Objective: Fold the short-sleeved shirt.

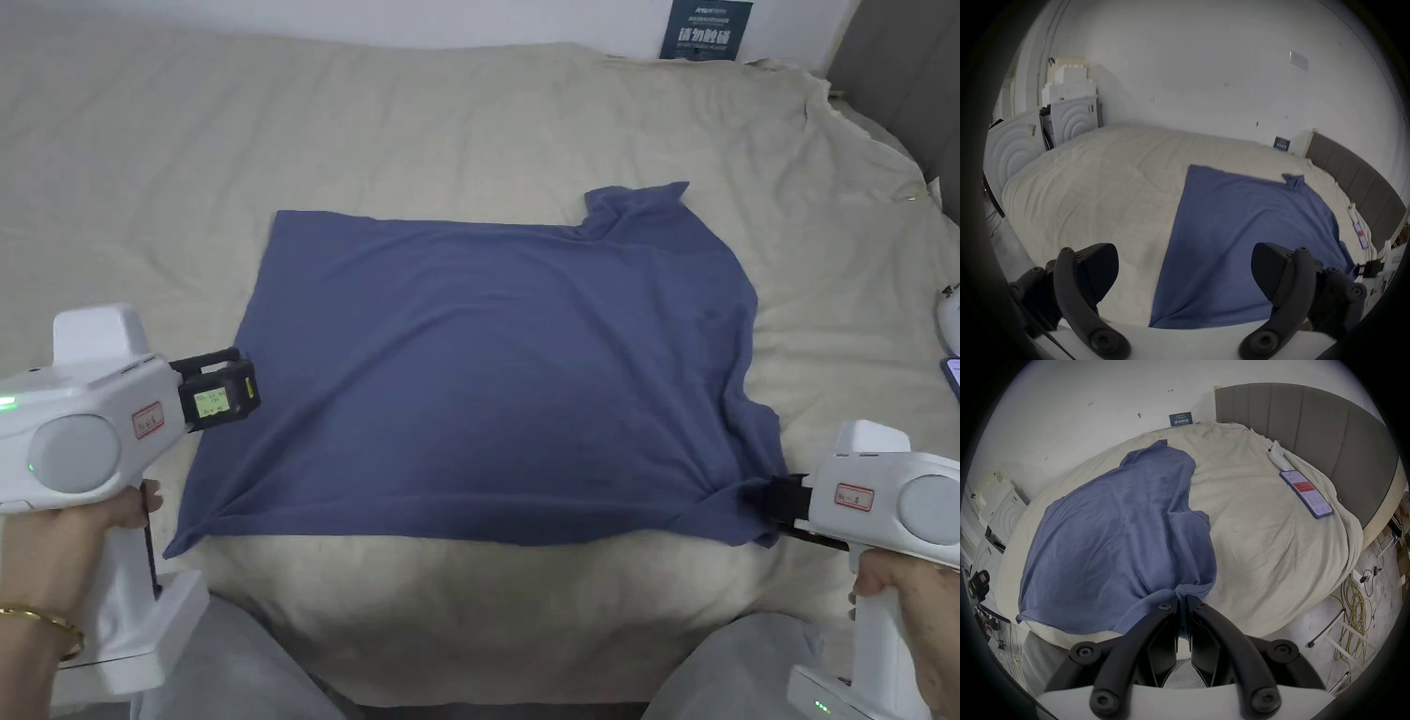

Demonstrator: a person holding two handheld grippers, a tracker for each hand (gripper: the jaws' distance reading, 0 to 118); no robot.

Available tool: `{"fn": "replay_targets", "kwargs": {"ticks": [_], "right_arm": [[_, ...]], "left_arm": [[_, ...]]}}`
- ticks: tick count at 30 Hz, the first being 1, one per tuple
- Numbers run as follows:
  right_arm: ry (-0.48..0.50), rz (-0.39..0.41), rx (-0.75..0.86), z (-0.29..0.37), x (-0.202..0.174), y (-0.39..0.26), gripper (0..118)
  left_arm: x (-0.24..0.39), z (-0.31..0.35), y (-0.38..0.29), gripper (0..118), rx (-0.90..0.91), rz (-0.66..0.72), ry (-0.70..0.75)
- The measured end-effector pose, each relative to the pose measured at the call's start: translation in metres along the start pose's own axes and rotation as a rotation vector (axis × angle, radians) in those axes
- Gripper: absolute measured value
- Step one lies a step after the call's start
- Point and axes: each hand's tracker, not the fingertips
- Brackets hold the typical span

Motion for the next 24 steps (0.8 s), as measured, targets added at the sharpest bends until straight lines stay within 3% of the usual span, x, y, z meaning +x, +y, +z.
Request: {"fn": "replay_targets", "kwargs": {"ticks": [8, 11, 15, 16, 18, 20, 24], "right_arm": [[-0.009, 0.003, -0.005, -0.006, 0.0, 0.0, 6], [-0.012, 0.001, -0.009, -0.006, -0.001, -0.001, 6], [-0.016, 0.006, -0.013, -0.008, -0.001, -0.001, 6], [-0.017, 0.008, -0.014, -0.008, -0.002, 0.0, 6], [-0.018, 0.012, -0.013, -0.007, -0.003, -0.001, 6], [-0.015, 0.013, -0.017, -0.008, -0.004, -0.001, 6], [-0.01, 0.031, -0.025, -0.007, -0.004, 0.002, 6]], "left_arm": [[-0.018, -0.038, -0.048, 111, -0.426, -0.128, 0.03], [-0.018, -0.047, -0.064, 89, -0.444, -0.119, 0.034], [-0.019, -0.056, -0.074, 38, -0.43, -0.027, 0.008], [-0.016, -0.053, -0.074, 33, -0.428, 0.004, -0.03], [-0.009, -0.049, -0.074, 4, -0.397, -0.056, 0.006], [-0.006, -0.045, -0.073, 0, -0.381, -0.116, 0.038], [-0.017, -0.039, -0.068, 0, -0.396, -0.064, -0.013]]}}
